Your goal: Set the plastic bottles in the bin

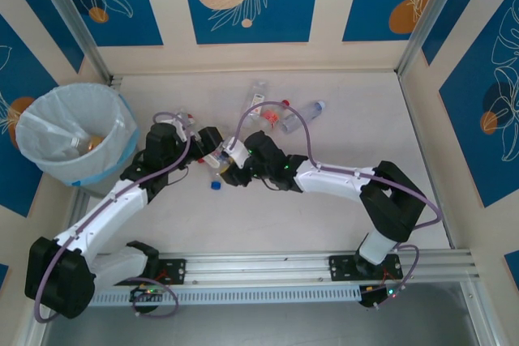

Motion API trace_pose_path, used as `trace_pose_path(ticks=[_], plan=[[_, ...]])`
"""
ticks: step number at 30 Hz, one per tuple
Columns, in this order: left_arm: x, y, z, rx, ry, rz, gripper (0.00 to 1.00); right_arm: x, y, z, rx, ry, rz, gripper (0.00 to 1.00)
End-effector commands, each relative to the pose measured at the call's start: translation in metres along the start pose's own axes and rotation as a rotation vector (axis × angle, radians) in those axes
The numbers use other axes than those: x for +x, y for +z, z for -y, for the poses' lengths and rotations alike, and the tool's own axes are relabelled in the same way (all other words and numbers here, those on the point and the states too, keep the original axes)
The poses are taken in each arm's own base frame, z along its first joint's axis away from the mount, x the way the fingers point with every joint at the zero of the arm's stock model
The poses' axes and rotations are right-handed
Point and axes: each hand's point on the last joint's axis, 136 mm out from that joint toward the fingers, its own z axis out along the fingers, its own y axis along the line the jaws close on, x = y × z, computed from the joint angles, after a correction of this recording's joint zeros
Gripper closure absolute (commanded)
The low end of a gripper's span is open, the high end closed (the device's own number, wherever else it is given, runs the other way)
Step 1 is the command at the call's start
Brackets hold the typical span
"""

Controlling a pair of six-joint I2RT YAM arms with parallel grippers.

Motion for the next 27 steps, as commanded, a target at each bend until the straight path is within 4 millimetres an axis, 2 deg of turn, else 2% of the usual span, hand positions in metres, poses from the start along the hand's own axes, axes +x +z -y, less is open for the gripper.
trace_pose_path(ticks=[1,3,9,14,16,20,21,22,23,24,27], plan=[[-0.008,-0.003,0.013,0.056,0.007,0.051,0.28,-0.026,-0.005,-0.009,-0.025,-0.014,0.086,1.0],[-0.009,-0.008,0.01,0.045,0.009,0.073,0.35,-0.024,-0.005,-0.008,-0.017,0.006,0.082,1.0],[-0.005,-0.013,0.008,0.035,0.032,0.057,0.45,-0.024,-0.007,-0.009,-0.017,0.045,0.089,0.83],[-0.008,-0.012,0.018,0.064,0.046,0.045,0.52,-0.026,-0.01,-0.014,-0.038,0.026,0.095,0.72],[-0.009,-0.013,0.022,0.063,0.059,0.035,0.55,-0.023,-0.012,-0.016,-0.044,0.017,0.09,0.6],[-0.014,-0.016,0.024,0.051,0.074,0.048,0.56,-0.022,-0.019,-0.012,-0.019,0.025,0.107,0.45],[-0.016,-0.017,0.023,0.04,0.077,0.053,0.56,-0.021,-0.021,-0.01,-0.01,0.032,0.112,0.39],[-0.018,-0.018,0.024,0.033,0.081,0.058,0.56,-0.021,-0.024,-0.009,-0.007,0.035,0.117,0.29],[-0.019,-0.019,0.024,0.03,0.086,0.059,0.57,-0.02,-0.028,-0.009,-0.008,0.036,0.122,0.05],[-0.02,-0.019,0.025,0.029,0.089,0.063,0.57,-0.019,-0.031,-0.01,-0.013,0.034,0.124,0.01],[-0.025,-0.021,0.025,0.02,0.092,0.076,0.57,-0.015,-0.043,-0.013,-0.037,0.019,0.127,0.01]])
